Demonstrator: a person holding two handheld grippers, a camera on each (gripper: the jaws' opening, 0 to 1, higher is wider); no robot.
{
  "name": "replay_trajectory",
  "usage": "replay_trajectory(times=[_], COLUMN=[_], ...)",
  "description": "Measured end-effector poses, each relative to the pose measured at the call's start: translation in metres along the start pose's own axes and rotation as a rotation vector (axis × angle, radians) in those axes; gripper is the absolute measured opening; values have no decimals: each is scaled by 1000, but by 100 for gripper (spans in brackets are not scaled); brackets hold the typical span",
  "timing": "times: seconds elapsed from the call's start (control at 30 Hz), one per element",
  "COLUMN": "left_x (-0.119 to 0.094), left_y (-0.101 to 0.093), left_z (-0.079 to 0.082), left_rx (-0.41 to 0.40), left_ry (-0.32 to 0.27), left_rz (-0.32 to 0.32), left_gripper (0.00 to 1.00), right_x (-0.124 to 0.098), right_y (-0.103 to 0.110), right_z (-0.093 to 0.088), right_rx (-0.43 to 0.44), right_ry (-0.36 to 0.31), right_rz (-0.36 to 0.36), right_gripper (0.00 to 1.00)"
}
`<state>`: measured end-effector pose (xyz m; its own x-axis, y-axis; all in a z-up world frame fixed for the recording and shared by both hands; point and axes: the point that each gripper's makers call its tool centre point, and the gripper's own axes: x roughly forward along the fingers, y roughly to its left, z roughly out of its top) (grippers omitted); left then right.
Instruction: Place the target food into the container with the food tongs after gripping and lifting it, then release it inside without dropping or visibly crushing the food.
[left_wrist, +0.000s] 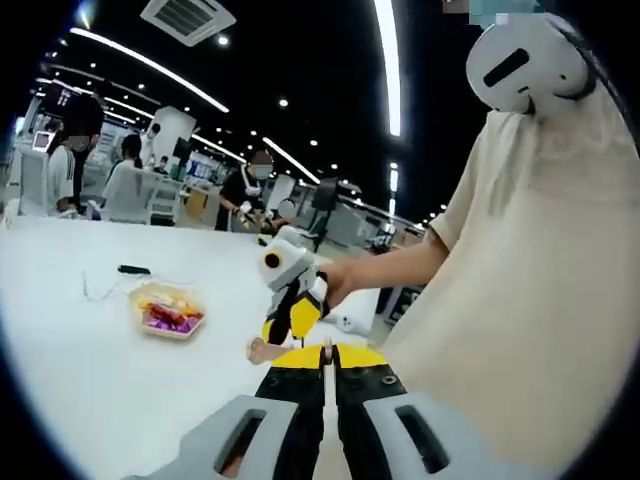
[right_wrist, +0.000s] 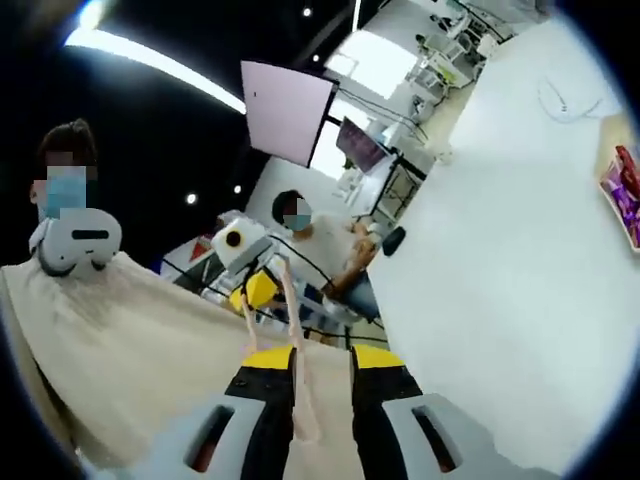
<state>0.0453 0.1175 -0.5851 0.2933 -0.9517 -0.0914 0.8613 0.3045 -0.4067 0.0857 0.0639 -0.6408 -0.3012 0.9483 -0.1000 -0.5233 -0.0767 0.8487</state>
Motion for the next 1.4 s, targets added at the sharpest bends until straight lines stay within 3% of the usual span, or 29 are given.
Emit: replay_trajectory(times=[0.13,0.27,0.37,0.43,0.53,0.63,0.93,1.17,1.4], left_x=[-5,-3,-2,-1,3,7,16,21,39], left_y=[4,8,9,10,13,13,12,12,16], left_z=[4,4,3,2,1,-4,-4,-7,-9], left_rx=[-32,-38,-42,-43,-47,-46,-57,-76,-65], left_ry=[-51,-50,-48,-48,-39,-9,-1,4,51], left_rz=[10,20,19,18,8,-3,-24,-36,-74], left_gripper=[0,0,0,0,0,0,0,0,0], right_x=[-2,3,4,5,-4,-3,-10,-20,-34], right_y=[9,21,24,21,-1,0,-11,-15,-19], right_z=[2,-10,-20,-27,-56,-64,-64,-68,-73], right_rx=[-46,-113,-160,-188,-296,-314,-350,-318,-309], right_ry=[0,80,147,195,401,455,462,438,399], right_rz=[-11,-22,-44,-75,-183,-186,-243,-260,-307], right_gripper=[23,32,33,33,32,30,24,18,15])
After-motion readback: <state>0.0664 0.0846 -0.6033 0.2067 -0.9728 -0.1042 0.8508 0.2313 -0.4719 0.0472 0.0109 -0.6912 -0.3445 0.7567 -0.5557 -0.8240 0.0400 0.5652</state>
